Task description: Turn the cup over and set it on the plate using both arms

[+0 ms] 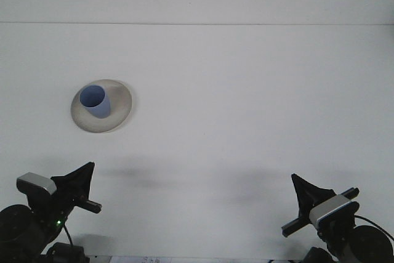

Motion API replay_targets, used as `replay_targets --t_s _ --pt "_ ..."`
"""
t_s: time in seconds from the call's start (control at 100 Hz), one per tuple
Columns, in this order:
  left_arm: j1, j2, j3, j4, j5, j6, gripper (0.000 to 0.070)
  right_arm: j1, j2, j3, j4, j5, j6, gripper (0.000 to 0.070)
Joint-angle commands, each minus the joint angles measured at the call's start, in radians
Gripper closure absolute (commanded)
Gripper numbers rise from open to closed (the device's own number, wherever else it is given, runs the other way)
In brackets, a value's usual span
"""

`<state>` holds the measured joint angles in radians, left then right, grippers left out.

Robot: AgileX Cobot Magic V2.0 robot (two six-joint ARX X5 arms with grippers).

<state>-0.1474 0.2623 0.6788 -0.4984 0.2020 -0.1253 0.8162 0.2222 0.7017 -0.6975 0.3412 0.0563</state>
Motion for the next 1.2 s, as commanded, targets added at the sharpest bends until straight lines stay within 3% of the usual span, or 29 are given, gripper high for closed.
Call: replay_targets --t_s 0.0,0.07,0.21,0.4,0.6,1.19 --pt "0.022 -0.03 -0.083 0.104 -0.033 0.138 0.0685 0.008 0.0 0.005 0.012 0.0 0.007 0.0696" --pt "0.051 -0.082 -0.211 0.236 -0.105 0.17 0.0685 0.008 0.0 0.005 0.012 0.0 0.007 0.0696" --pt "0.101 -0.181 -0.45 0.437 -0.24 0.166 0.0685 0.008 0.0 0.005 0.012 0.0 0.007 0.0696" --pt "0.128 -0.232 -0.623 0.522 -0.253 0.165 0.0685 0.008 0.0 0.005 0.012 0.0 0.007 0.0696" --pt "0.128 -0.259 -0.665 0.505 -0.333 0.133 0.0685 0.008 0.0 0.005 0.013 0.0 0.007 0.0696" --pt "0.129 -0.259 -0.665 0.506 -0.332 0.116 0.0685 0.008 0.0 0.006 0.013 0.0 0.007 0.0696"
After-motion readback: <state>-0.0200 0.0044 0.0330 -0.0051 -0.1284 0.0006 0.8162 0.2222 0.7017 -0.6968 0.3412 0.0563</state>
